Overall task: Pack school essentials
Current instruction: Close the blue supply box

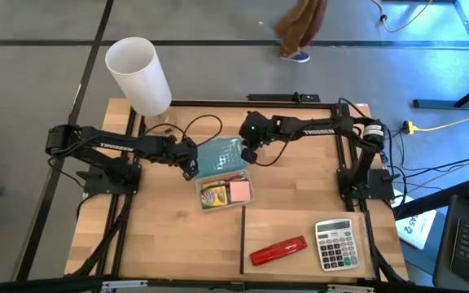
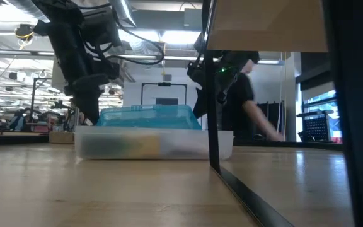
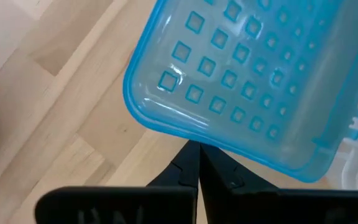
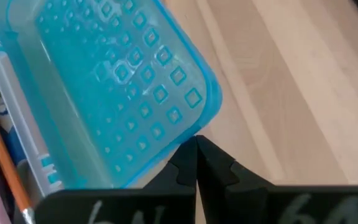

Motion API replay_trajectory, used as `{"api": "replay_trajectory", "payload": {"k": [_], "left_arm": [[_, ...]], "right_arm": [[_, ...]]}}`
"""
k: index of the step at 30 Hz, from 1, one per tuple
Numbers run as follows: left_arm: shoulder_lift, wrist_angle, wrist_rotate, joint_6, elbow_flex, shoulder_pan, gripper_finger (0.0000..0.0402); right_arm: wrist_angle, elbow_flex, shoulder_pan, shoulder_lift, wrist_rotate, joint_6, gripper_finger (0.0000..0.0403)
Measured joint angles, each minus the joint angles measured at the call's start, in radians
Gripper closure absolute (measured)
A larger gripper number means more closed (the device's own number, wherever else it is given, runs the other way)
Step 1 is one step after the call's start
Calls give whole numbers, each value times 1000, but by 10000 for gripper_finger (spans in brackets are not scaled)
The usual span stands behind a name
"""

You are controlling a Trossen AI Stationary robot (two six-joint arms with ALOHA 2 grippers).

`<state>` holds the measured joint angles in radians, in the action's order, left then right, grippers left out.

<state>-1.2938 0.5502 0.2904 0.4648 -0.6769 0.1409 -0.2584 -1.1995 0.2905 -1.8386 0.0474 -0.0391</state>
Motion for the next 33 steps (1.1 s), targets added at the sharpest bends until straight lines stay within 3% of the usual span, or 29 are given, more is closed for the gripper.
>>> {"api": "replay_trajectory", "payload": {"k": [7, 23, 27, 33], "left_arm": [[1, -9, 3, -7, -1, -1, 401], [11, 81, 3, -4, -5, 0, 401], [45, 92, -76, -46, -5, 0, 401], [115, 168, -53, -50, -41, 0, 401]], "right_arm": [[-9, 0, -1, 24, -39, -2, 400], [-13, -2, -3, 24, -13, 26, 400], [-13, -2, -2, 24, -18, 26, 400], [-14, -2, -2, 24, -23, 50, 400]]}}
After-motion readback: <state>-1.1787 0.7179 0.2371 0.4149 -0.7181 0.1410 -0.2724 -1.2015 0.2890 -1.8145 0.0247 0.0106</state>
